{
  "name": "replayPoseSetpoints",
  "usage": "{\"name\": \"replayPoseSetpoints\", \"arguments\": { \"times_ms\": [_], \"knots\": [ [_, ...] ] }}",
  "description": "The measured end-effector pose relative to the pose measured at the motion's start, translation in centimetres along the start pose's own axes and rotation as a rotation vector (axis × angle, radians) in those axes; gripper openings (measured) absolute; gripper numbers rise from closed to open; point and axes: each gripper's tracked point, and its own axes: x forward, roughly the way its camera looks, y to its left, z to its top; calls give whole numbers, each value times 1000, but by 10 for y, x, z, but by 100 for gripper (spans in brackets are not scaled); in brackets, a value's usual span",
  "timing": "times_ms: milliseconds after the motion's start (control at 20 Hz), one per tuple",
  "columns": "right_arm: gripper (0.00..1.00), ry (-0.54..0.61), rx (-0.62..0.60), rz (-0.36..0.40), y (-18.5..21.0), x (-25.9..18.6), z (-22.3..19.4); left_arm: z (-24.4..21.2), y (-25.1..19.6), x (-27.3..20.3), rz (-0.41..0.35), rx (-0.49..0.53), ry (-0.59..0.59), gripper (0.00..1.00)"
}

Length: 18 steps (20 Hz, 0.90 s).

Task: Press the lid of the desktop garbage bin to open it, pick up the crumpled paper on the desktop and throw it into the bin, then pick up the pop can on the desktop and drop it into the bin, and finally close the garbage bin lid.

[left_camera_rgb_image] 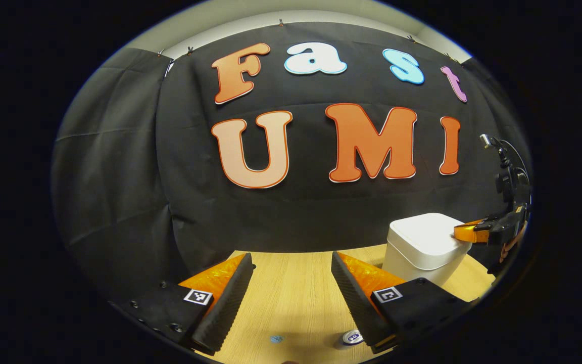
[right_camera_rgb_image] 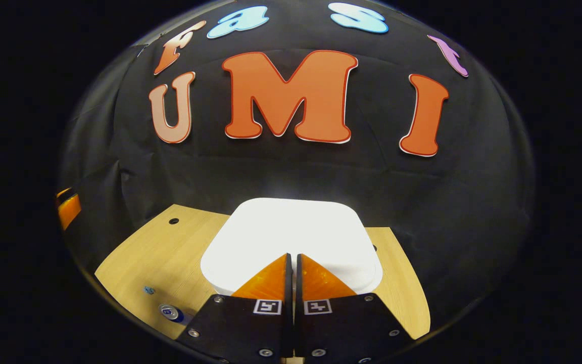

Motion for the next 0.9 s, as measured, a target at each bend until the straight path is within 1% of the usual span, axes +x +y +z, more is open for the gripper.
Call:
{"name": "replayPoseSetpoints", "arguments": {
  "times_ms": [200,300,450,550,650,800,850,900],
  "knots": [
    [1,40,50,-9,1,1,-7,-3,-5,1,2,19,13,99],
    [2,37,-6,-14,0,0,-7,-2,-10,1,0,21,14,99],
    [1,-19,-83,-16,0,0,2,2,-17,0,10,31,5,99],
    [1,-17,-56,23,4,-2,5,-5,-18,0,23,22,10,99],
    [1,0,1,92,11,-4,6,-20,-17,-4,46,14,41,100],
    [3,-24,-1,145,13,-10,15,-40,-15,-7,90,3,80,99],
    [6,-45,-9,158,13,-13,21,-46,-13,-9,105,2,94,100],
    [11,-81,-23,167,11,-15,33,-53,-13,-9,124,-3,111,100]
  ]
}}
